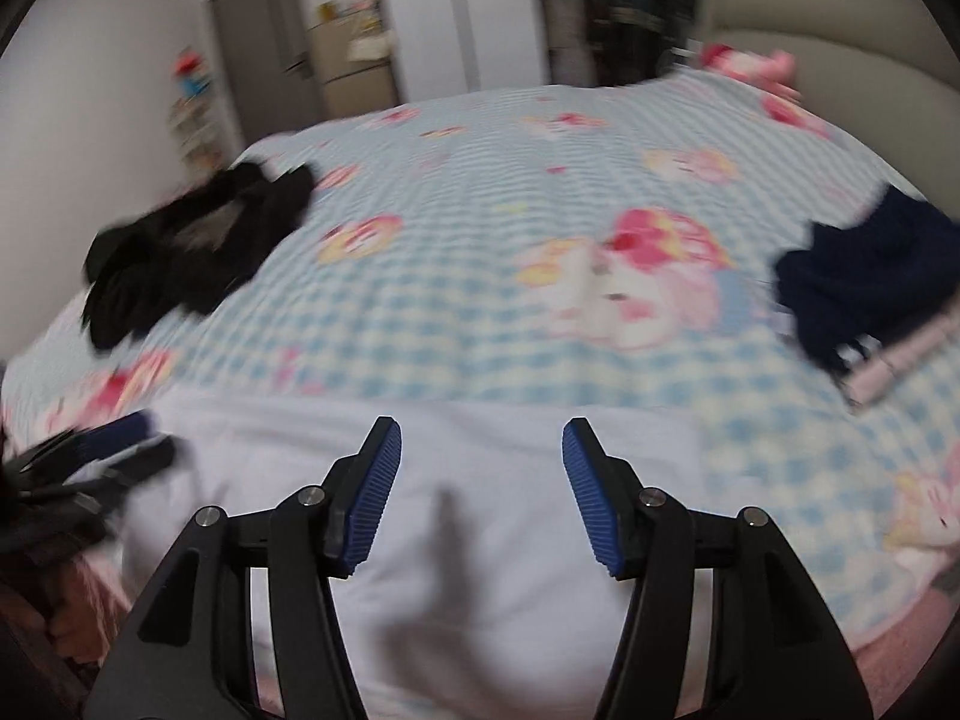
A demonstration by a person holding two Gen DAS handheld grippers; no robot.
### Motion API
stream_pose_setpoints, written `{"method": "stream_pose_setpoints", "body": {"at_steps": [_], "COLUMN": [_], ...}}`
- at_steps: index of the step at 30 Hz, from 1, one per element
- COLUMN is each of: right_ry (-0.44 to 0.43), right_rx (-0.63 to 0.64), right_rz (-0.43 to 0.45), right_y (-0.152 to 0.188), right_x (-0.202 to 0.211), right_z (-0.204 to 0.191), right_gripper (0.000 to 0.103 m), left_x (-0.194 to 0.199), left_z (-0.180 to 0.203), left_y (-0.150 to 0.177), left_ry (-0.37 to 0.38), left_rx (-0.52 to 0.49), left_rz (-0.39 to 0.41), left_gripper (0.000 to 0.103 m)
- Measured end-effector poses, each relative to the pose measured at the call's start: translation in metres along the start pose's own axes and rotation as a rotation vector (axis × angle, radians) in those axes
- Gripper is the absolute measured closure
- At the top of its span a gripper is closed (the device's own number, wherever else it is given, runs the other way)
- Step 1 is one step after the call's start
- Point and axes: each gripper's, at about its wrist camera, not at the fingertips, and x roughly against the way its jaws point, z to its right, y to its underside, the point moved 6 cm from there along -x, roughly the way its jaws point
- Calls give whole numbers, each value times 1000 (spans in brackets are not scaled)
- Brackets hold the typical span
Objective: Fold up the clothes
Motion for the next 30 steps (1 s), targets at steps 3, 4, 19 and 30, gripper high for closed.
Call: {"method": "stream_pose_setpoints", "body": {"at_steps": [3,4,19,30], "right_ry": [-6,5,113,63], "right_rx": [67,76,-44,172], "right_rz": [-52,-78,-81,-100], "right_y": [22,30,37,54], "right_x": [-12,-18,-2,-13], "right_z": [-18,-17,46,-12], "right_gripper": [45,45,44,42], "left_x": [-11,-13,23,-11], "left_z": [5,4,-40,-2], "left_y": [11,13,16,33], "left_ry": [-31,-34,36,-25], "left_rx": [-38,-40,120,3], "left_rz": [-50,-64,24,-92], "left_gripper": [41,41,42,33]}}
